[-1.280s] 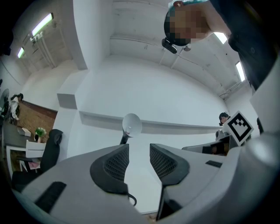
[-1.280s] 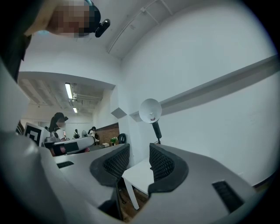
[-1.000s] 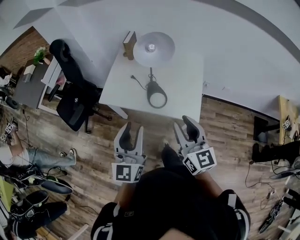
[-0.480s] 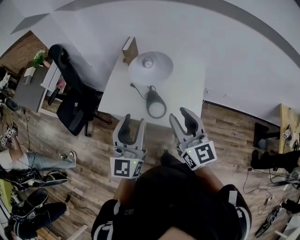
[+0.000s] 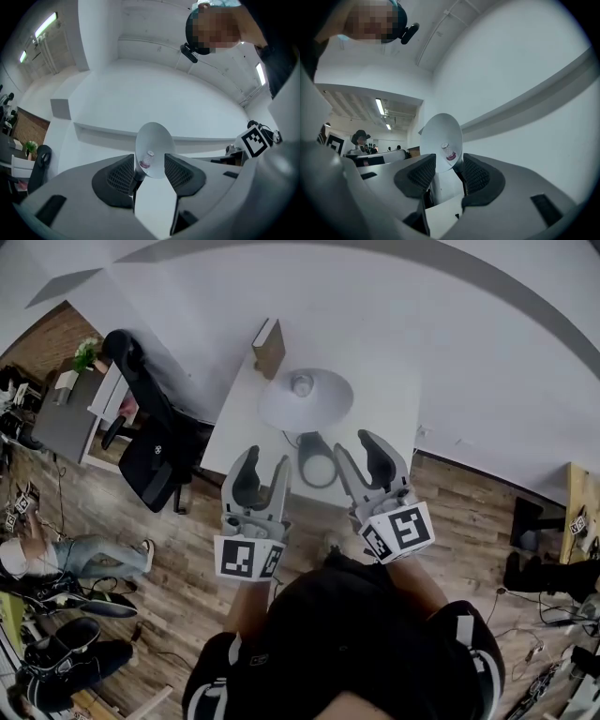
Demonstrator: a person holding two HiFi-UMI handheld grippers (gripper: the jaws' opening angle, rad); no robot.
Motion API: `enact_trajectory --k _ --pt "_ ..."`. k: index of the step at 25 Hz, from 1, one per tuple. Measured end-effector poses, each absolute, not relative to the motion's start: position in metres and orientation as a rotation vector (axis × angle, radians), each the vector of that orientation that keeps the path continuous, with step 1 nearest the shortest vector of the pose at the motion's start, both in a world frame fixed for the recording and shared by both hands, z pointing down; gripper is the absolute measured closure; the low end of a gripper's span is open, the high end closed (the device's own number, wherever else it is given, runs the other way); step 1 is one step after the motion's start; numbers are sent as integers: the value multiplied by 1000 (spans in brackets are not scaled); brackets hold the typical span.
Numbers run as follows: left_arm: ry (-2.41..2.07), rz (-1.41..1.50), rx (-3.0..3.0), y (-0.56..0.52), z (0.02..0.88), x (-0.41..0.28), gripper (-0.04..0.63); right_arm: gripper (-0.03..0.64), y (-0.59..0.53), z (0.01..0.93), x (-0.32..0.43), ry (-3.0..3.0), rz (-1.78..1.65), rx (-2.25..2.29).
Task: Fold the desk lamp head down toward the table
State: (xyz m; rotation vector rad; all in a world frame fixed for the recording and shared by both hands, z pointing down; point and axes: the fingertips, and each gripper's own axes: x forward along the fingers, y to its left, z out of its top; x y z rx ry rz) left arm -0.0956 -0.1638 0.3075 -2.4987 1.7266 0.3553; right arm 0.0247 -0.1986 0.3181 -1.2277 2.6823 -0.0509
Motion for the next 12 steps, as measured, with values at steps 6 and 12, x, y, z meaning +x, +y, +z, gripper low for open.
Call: enact_trajectory --k 6,12 --pt "1720 382 -2481 -187 297 -100 396 431 -224 314 15 2680 -70 -1195" --pt "1720 380 -2499 -211 296 -97 396 426 -242 315 8 2695 -79 -1169"
